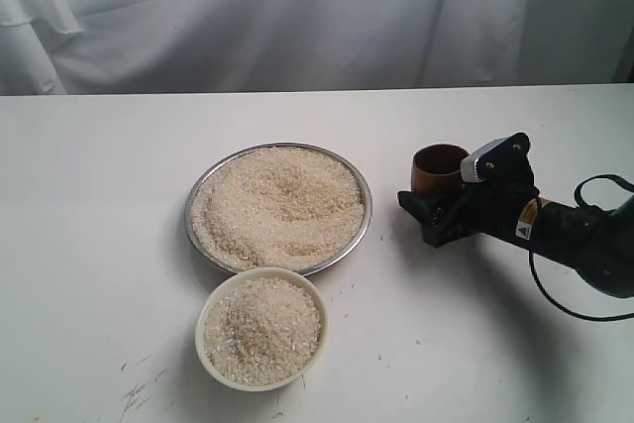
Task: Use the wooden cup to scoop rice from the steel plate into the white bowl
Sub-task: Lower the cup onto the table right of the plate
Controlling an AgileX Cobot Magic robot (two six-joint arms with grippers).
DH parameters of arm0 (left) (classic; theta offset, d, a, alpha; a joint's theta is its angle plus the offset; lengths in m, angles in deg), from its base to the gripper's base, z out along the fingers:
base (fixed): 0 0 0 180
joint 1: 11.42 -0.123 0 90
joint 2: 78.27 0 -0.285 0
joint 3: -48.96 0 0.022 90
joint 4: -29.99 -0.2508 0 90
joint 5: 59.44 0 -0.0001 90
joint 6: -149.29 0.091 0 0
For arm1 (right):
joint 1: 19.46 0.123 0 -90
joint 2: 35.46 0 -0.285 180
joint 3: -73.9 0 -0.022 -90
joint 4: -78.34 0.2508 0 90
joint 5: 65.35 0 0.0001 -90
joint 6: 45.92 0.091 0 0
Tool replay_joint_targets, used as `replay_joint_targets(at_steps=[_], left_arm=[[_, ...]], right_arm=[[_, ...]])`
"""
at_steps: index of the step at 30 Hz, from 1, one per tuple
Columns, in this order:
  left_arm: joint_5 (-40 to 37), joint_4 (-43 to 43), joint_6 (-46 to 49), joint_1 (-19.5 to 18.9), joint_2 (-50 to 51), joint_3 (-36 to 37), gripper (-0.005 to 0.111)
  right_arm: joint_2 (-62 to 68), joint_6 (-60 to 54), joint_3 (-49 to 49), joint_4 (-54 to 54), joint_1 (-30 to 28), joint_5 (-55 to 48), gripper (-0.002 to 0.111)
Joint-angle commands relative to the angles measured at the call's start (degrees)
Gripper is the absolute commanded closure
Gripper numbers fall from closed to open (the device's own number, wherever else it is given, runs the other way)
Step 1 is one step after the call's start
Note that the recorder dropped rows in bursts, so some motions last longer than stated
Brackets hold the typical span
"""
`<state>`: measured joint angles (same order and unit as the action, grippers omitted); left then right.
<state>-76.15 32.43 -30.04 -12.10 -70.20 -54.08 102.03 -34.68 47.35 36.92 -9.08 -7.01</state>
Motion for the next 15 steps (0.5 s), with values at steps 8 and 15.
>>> replay_joint_targets(at_steps=[8, 15], left_arm=[[0.4, 0.0, -0.2, 0.1, -0.3, 0.3, 0.107], [0.4, 0.0, -0.2, 0.1, -0.3, 0.3, 0.107]], right_arm=[[5.0, 1.2, 4.8, -7.0, -0.3, 5.6, 0.108], [5.0, 1.2, 5.3, -7.7, -0.3, 2.8, 0.100]])
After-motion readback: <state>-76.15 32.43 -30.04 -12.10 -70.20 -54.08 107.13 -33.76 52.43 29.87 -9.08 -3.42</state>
